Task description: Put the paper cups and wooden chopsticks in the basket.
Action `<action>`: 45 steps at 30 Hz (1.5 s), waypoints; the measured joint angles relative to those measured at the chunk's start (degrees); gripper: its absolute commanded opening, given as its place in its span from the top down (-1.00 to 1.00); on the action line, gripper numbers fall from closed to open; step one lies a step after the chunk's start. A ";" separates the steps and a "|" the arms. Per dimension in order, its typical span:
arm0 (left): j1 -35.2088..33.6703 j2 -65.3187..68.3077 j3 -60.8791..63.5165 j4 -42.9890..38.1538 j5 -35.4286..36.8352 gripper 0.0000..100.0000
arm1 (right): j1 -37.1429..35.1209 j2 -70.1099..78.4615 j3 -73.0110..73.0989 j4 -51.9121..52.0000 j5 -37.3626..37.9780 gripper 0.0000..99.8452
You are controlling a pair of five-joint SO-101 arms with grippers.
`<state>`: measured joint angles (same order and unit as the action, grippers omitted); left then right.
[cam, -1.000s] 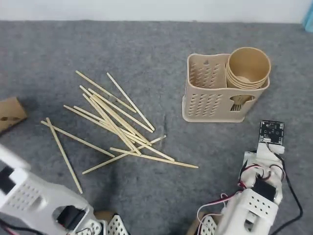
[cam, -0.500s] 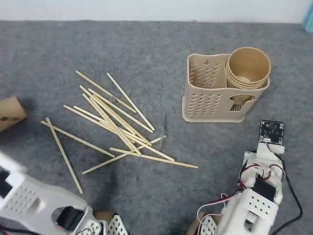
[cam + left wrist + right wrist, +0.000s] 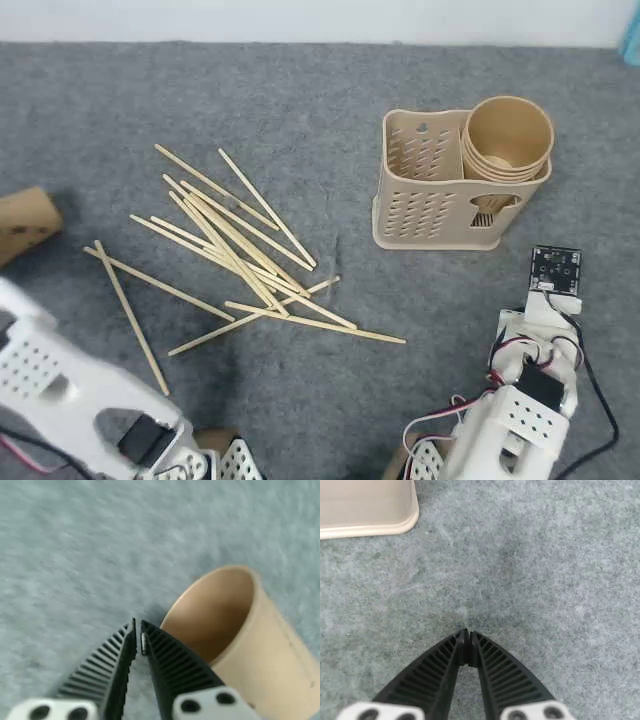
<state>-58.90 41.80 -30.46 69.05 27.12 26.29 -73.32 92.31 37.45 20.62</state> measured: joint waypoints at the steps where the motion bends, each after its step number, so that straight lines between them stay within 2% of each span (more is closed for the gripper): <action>1: 0.88 1.76 -3.60 2.73 0.18 0.97 | 0.00 0.00 0.00 0.00 0.00 0.98; 5: 4.04 6.51 -19.25 13.19 4.40 0.97 | 0.00 0.00 0.00 0.00 0.00 0.98; 8: 6.95 9.76 -30.51 17.85 5.63 0.97 | 0.00 0.00 0.00 0.00 0.00 0.98; 14: 13.27 19.52 -45.01 18.99 6.15 0.97 | 0.26 0.00 0.00 0.00 0.00 0.98; 20: 15.65 27.34 -54.33 18.99 6.15 0.97 | 0.44 0.00 0.00 0.00 0.00 0.98; 28: 16.53 29.10 -58.20 19.25 6.15 0.95 | 0.44 0.00 0.00 0.00 0.00 0.98; 34: 17.49 29.10 -59.34 23.82 6.33 0.62 | 0.44 0.00 0.00 0.00 0.00 0.98; 36: 18.55 29.10 -61.80 26.02 6.15 0.57 | 0.44 0.00 0.00 0.00 0.00 0.98; 45: 19.87 29.10 -63.65 29.54 6.15 0.57 | 0.44 0.00 0.00 0.00 0.00 0.98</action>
<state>-39.03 70.90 -94.11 98.59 33.27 26.73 -73.32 92.31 37.45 20.62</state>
